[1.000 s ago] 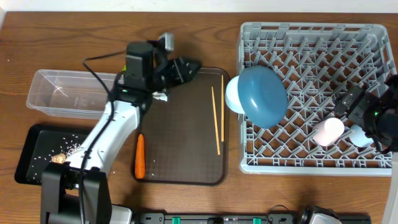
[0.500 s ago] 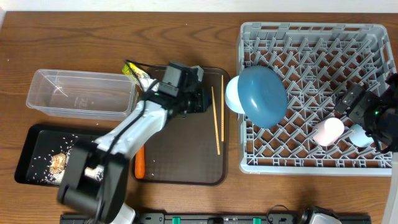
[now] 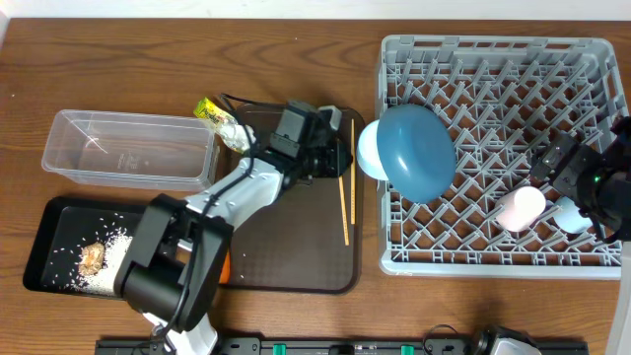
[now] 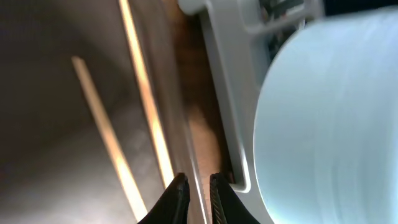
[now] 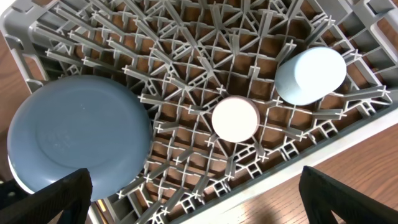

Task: Sort waste into correct bins and load items into the dishwasher rack
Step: 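Reach the left gripper to the snack wrapper and tissue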

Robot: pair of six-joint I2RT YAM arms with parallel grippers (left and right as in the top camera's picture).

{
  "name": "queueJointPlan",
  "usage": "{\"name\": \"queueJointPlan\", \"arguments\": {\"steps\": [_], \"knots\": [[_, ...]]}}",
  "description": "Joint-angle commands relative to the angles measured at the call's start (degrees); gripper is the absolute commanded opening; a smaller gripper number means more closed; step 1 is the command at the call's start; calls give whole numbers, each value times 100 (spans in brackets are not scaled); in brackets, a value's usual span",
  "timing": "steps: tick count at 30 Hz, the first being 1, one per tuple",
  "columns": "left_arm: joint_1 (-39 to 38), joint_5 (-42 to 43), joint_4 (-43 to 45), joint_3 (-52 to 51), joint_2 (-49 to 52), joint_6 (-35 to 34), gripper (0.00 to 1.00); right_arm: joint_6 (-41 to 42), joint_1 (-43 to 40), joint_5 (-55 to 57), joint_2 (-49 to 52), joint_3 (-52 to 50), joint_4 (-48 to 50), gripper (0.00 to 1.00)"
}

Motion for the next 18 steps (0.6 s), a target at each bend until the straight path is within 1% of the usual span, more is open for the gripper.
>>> {"name": "queueJointPlan", "arguments": {"steps": [1, 5, 8, 18], "knots": [[-13, 76, 42, 46, 155, -4, 14, -72, -61, 57, 0, 17, -2, 99], [-13, 240, 374, 46, 155, 9, 14, -70, -61, 57, 0, 17, 7, 99], [-17, 420, 629, 48, 151, 162, 14, -70, -61, 57, 0, 17, 13, 99], [-76, 411, 772, 68, 35, 400, 15, -70, -61, 57, 0, 17, 15, 99]]}}
